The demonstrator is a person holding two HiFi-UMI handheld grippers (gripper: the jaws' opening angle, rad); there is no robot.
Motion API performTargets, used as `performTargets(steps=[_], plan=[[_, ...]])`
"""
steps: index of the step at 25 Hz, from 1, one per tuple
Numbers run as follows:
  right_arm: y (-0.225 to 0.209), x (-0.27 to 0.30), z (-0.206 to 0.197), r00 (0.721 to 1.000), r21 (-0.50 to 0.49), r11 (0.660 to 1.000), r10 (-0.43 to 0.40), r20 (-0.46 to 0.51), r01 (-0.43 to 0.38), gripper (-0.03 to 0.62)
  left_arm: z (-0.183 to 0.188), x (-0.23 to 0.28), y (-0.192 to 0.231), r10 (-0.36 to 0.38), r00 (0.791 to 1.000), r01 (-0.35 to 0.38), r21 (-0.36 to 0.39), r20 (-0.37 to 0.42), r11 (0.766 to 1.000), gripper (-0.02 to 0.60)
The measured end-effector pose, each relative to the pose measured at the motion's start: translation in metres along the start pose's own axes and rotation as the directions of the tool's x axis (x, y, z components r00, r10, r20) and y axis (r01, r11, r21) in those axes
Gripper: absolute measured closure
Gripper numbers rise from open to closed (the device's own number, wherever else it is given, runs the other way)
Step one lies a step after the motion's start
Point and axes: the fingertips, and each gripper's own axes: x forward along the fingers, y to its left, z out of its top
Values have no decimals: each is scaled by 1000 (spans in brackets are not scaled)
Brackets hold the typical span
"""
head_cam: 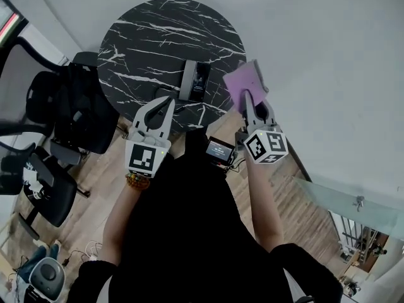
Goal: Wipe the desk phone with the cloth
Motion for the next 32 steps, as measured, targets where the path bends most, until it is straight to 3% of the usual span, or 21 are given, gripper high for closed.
performTargets(steps=[2,8,11,15,17,20,22,29,32], plan=[[-3,11,-9,1000,-50,999,-5,-25,4,526,-3,0,4,10,1000,-10,9,-14,1000,569],[-4,52,-31,993,-182,979,70,-97,-87,526,-7,-4,12,26,999,-25,22,-45,999,569],[-1,70,-44,988,-280,953,78,-136,-113,523,-13,-5,10,37,997,-37,-2,-68,999,569],[4,99,-65,974,-386,906,106,-198,-176,523,-16,1,7,29,997,-27,24,-68,999,569],[3,112,-76,973,-485,856,80,-216,-178,522,-15,3,4,30,997,-29,22,-65,999,569],[3,130,-88,975,-684,711,8,-223,-162,523,-13,6,6,48,997,-47,14,-61,999,569],[7,142,-95,971,-756,629,-8,-237,-179,523,-14,5,9,64,996,-64,5,-66,998,569],[12,187,-126,939,-820,491,-9,-343,-295,520,-17,0,16,96,992,-100,-45,-82,994,569],[9,202,-133,934,-822,484,-28,-357,-300,520,-21,-1,17,103,990,-107,-42,-92,993,569]])
